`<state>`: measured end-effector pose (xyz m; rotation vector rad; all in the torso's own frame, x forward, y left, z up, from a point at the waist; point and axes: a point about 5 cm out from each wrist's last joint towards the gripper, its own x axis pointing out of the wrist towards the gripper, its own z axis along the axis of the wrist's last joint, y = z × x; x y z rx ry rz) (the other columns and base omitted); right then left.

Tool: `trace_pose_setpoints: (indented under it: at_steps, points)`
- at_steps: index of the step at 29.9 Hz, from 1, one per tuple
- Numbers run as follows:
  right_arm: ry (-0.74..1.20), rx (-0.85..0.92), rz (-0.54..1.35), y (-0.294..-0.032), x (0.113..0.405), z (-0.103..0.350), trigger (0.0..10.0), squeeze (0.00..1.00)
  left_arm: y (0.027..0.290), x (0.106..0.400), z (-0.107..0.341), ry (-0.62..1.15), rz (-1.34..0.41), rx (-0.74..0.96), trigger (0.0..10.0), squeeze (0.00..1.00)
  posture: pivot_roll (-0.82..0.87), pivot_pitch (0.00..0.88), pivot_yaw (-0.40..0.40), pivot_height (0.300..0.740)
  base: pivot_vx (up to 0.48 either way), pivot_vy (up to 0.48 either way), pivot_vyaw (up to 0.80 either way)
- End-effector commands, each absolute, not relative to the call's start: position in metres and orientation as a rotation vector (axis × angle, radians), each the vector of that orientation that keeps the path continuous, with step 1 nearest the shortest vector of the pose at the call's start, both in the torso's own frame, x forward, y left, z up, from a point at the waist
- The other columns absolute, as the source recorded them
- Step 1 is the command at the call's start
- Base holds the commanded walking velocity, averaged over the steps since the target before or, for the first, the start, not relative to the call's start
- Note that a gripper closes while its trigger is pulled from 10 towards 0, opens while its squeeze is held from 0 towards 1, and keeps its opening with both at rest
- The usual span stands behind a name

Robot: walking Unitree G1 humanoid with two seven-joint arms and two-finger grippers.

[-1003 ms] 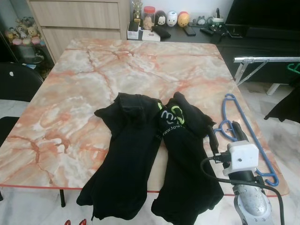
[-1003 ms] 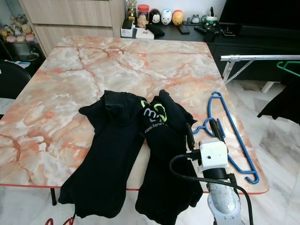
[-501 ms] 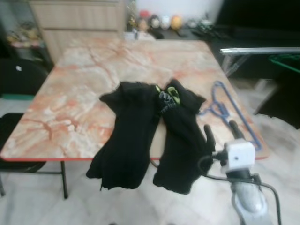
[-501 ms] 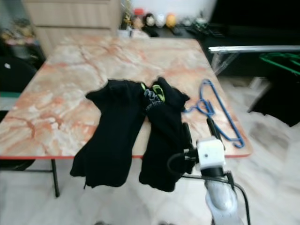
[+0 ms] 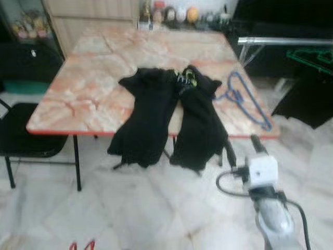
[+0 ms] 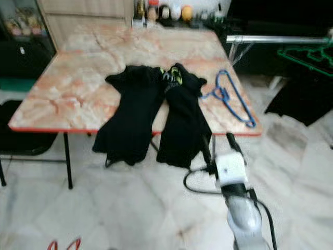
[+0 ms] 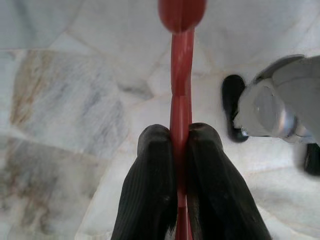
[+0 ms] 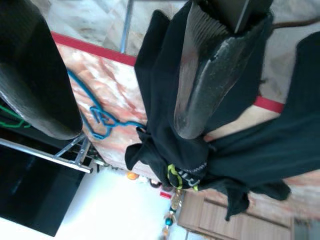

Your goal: Hang hanger

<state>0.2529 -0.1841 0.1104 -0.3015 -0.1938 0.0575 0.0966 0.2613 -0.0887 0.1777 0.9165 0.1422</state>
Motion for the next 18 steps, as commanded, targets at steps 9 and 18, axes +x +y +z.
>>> trace_pose_setpoints:
  at_steps: [9,18]
  points:
    - [0.115,-0.161,0.001,-0.204,0.280,0.056,10.0,0.00,0.260,0.086,-0.092,0.946,0.160,0.170,10.0,0.00,0.01,0.105,-0.047,0.740,-0.028,0.000,0.00]
    - [0.448,-0.224,0.170,-0.188,0.285,0.007,10.0,0.00,0.261,0.087,-0.092,0.941,0.156,0.174,10.0,0.00,0.01,0.099,-0.033,0.740,0.000,0.000,0.00]
